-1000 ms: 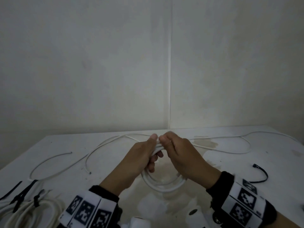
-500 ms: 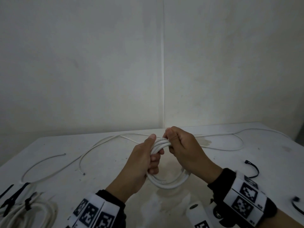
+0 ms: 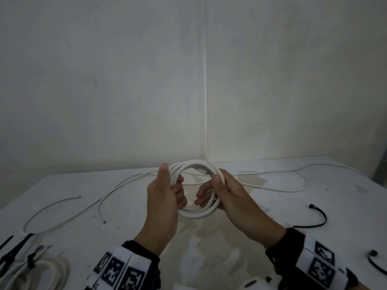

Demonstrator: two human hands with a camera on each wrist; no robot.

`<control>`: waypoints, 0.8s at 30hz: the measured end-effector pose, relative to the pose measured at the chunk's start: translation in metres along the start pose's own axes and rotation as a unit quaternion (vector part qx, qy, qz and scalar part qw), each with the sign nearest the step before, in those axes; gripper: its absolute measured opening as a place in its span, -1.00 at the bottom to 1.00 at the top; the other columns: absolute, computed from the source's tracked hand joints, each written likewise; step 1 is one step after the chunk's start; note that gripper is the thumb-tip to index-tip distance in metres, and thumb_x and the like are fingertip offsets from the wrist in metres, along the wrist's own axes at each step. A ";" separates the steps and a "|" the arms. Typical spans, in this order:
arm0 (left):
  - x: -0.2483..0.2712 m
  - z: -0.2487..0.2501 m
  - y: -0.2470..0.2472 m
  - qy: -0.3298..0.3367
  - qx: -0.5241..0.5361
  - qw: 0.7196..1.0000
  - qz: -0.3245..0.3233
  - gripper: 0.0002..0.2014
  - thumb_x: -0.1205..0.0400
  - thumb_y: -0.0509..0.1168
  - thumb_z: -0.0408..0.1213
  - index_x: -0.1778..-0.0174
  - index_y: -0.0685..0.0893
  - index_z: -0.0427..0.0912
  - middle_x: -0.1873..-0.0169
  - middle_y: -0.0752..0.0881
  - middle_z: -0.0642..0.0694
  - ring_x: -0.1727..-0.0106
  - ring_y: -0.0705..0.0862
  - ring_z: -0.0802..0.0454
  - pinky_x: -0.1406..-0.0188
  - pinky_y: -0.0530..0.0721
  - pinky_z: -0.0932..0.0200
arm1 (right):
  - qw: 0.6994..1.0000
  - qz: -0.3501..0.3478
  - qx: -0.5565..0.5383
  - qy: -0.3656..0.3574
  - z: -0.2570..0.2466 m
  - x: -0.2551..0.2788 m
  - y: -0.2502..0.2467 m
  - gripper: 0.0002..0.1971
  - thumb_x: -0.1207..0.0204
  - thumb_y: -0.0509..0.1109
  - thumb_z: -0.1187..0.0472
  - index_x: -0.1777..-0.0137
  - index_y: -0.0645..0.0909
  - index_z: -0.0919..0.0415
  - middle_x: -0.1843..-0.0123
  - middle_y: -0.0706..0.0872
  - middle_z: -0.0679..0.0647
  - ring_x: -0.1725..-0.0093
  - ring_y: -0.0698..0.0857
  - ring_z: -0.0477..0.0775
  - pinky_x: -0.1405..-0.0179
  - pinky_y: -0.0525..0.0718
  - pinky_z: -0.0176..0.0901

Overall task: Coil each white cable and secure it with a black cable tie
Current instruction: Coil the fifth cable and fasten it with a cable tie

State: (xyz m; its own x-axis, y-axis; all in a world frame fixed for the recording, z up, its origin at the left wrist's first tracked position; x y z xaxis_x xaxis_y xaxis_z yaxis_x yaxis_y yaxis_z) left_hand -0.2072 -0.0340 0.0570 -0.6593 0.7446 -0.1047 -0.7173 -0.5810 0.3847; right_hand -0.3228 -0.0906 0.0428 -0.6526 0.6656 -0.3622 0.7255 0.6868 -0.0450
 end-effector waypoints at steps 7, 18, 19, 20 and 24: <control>0.001 -0.007 -0.009 -0.034 0.008 0.999 -0.031 -0.55 -0.75 -0.08 -0.14 0.38 0.47 -0.27 0.75 0.34 0.04 0.74 0.29 0.17 0.72 0.39 0.32 | 0.997 0.071 0.008 0.004 0.005 -0.003 0.007 -0.75 -0.66 -0.01 0.11 0.05 0.49 0.11 0.48 0.46 -0.02 0.47 0.59 -0.11 0.26 0.62 -0.18; 0.003 0.004 -0.013 -0.056 -0.140 0.978 -0.146 -0.56 -0.67 0.06 -0.02 0.23 0.67 -0.29 0.59 0.54 -0.10 0.61 0.57 0.03 0.29 0.65 0.02 | 0.986 0.049 0.160 -0.003 0.004 -0.012 -0.003 -0.72 -0.64 0.02 0.02 0.23 0.44 0.05 0.54 0.41 -0.11 0.60 0.50 -0.16 0.37 0.54 -0.01; 0.003 0.006 -0.013 -0.064 -0.155 0.972 -0.167 -0.58 -0.64 0.11 -0.02 0.24 0.66 -0.31 0.59 0.52 -0.08 0.61 0.55 0.04 0.29 0.65 0.03 | 0.985 0.029 0.172 -0.005 0.001 -0.012 -0.004 -0.72 -0.61 0.01 -0.02 0.23 0.44 0.05 0.52 0.41 -0.10 0.60 0.49 -0.17 0.37 0.55 0.00; 0.003 0.007 -0.013 -0.068 -0.168 0.967 -0.180 -0.60 -0.62 0.15 -0.03 0.27 0.63 -0.31 0.62 0.49 -0.05 0.62 0.52 0.06 0.35 0.66 0.08 | 0.983 0.007 0.184 -0.006 -0.002 -0.012 -0.004 -0.71 -0.57 0.01 -0.08 0.23 0.44 0.04 0.51 0.42 -0.10 0.60 0.49 -0.18 0.37 0.55 0.00; 0.009 0.006 -0.007 -0.058 -0.148 0.975 -0.156 -0.64 -0.64 0.17 -0.09 0.40 0.45 -0.25 0.72 0.28 0.06 0.71 0.25 0.15 0.66 0.42 0.30 | 0.983 -0.016 0.182 -0.021 -0.006 -0.011 -0.002 -0.68 -0.45 0.00 -0.17 0.22 0.44 0.03 0.50 0.42 -0.11 0.56 0.49 -0.19 0.33 0.57 -0.03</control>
State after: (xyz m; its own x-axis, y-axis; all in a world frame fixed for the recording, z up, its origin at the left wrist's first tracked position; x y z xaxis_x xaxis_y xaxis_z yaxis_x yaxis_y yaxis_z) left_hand -0.2067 -0.0215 0.0588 -0.3817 0.9221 -0.0634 -0.9235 -0.3776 0.0680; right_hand -0.3185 -0.0976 0.0530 -0.6716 0.6279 -0.3933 0.7405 0.5514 -0.3842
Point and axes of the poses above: each hand's wrist, its own x-axis away from the middle knuckle, its own y-axis out of the palm, z = x × y, the point moved 2 cm from there along -x, towards the middle knuckle
